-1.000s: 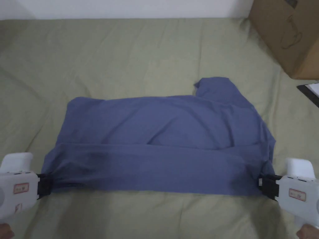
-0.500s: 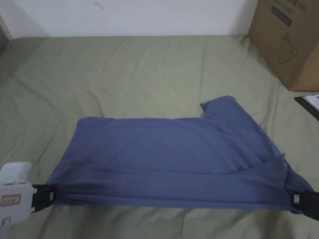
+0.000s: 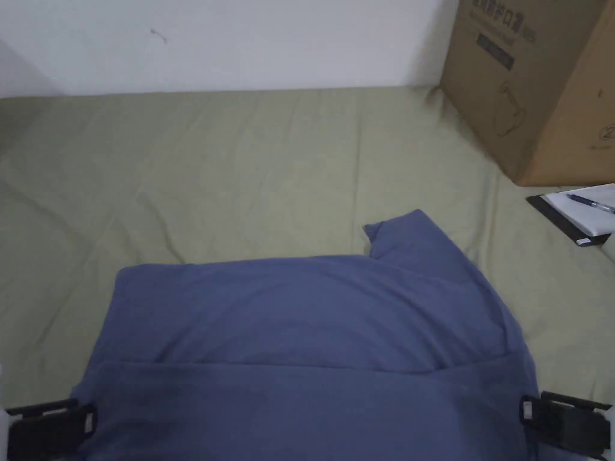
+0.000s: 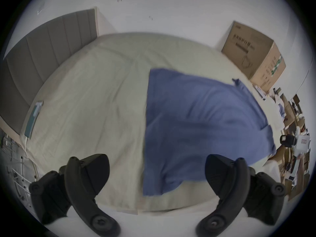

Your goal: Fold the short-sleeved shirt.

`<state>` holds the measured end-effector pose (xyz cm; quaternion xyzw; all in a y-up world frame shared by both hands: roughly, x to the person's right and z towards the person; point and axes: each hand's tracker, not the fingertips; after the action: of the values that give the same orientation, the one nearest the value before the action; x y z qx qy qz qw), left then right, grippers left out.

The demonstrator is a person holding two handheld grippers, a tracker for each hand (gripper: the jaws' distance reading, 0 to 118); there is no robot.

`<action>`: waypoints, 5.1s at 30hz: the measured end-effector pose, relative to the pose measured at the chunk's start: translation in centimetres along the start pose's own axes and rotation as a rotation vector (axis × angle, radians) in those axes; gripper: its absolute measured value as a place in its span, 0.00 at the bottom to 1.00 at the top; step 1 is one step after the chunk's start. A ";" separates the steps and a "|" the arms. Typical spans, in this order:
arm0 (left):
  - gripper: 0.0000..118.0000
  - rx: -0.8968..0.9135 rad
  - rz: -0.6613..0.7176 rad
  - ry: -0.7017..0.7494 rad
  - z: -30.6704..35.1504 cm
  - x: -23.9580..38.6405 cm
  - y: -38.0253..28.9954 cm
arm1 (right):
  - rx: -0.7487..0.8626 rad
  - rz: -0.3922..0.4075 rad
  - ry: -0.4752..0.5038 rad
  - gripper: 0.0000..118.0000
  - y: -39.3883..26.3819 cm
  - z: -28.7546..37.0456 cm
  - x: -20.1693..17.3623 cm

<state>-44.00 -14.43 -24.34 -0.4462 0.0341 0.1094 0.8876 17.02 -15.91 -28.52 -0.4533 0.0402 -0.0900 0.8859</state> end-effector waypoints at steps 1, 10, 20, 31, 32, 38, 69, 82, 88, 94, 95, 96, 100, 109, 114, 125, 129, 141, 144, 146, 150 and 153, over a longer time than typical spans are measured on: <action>0.71 0.020 0.008 0.001 0.4 0.6 1.1 | 0.024 0.012 0.022 0.51 1.0 0.2 -0.3; 0.00 0.058 -0.064 -0.036 -5.6 5.2 8.2 | 0.107 0.066 0.101 0.00 12.1 -5.8 -3.2; 0.00 -0.013 -0.061 -0.040 -12.0 5.5 9.9 | -0.034 0.145 -0.004 0.57 21.9 -21.7 -2.9; 0.73 -0.045 -0.011 0.010 -15.6 3.1 12.8 | -0.090 0.239 -0.128 0.06 21.6 -25.6 -3.6; 0.75 -0.041 -0.007 0.016 -15.9 3.0 13.5 | -0.092 0.268 -0.148 0.02 21.5 -25.6 -3.9; 0.75 -0.053 0.037 0.069 -19.9 2.2 18.9 | -0.115 0.159 -0.106 0.01 22.0 -25.8 -3.0; 0.00 0.034 -0.128 -0.029 -2.6 4.2 10.9 | 0.038 0.133 0.037 0.00 14.1 -2.4 -0.6; 0.12 -0.106 0.007 -0.013 -6.0 1.5 -3.5 | -0.143 0.076 -0.014 0.21 -2.1 -4.5 0.9; 0.96 0.011 0.057 0.004 -2.5 0.4 -1.6 | 0.002 0.200 -0.036 0.84 -0.5 -0.8 -2.3; 0.32 0.063 0.142 -0.062 2.0 -0.3 -3.2 | 0.207 0.291 0.093 0.09 -0.7 2.7 -9.1; 0.00 0.076 0.169 -0.085 2.5 -0.6 -4.0 | 0.224 0.292 0.107 0.04 -1.0 2.7 -10.5; 0.00 0.071 0.175 -0.091 2.4 -0.9 -4.5 | 0.239 0.292 0.129 0.02 -1.2 2.4 -11.3; 0.00 0.031 0.278 -0.069 2.4 -2.9 -6.1 | 0.239 0.294 0.213 0.00 -2.1 0.9 -15.0; 0.03 0.087 0.393 -0.248 2.3 -7.5 -4.0 | 0.135 0.309 0.251 0.00 -3.2 -2.2 -19.5; 0.76 0.035 0.458 -0.333 -1.7 -8.7 -2.4 | 0.102 0.314 0.250 0.00 -3.2 -2.8 -20.3; 0.75 -0.113 0.555 -0.536 -8.5 -10.1 -3.4 | 0.044 0.317 0.206 0.00 -3.4 -3.7 -21.1; 0.46 -0.152 0.594 -0.551 -9.6 -10.8 -3.0 | 0.026 0.295 0.220 0.00 -3.5 -4.3 -21.0; 0.03 -0.130 0.560 -0.537 -5.6 -9.2 -0.9 | 0.049 0.215 0.211 0.00 -3.1 -3.3 -18.0; 0.03 -0.065 0.515 -0.567 -2.6 -6.6 1.1 | 0.069 0.156 0.219 0.00 -2.8 -2.7 -15.7; 0.03 -0.034 0.447 -0.573 -0.5 -4.0 2.6 | 0.089 0.133 0.215 0.00 -2.6 -2.1 -14.2; 0.03 -0.021 0.292 -0.595 2.3 3.6 5.4 | 0.133 0.062 0.205 0.00 -2.1 -0.6 -11.5; 0.03 -0.048 0.199 -0.611 1.7 10.0 6.7 | 0.153 0.008 0.202 0.00 -1.9 0.0 -9.0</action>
<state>-35.85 -7.52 -30.19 -0.4078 -0.1934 0.3252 0.8310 7.98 -15.28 -27.09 -0.3729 0.1244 -0.1345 0.9096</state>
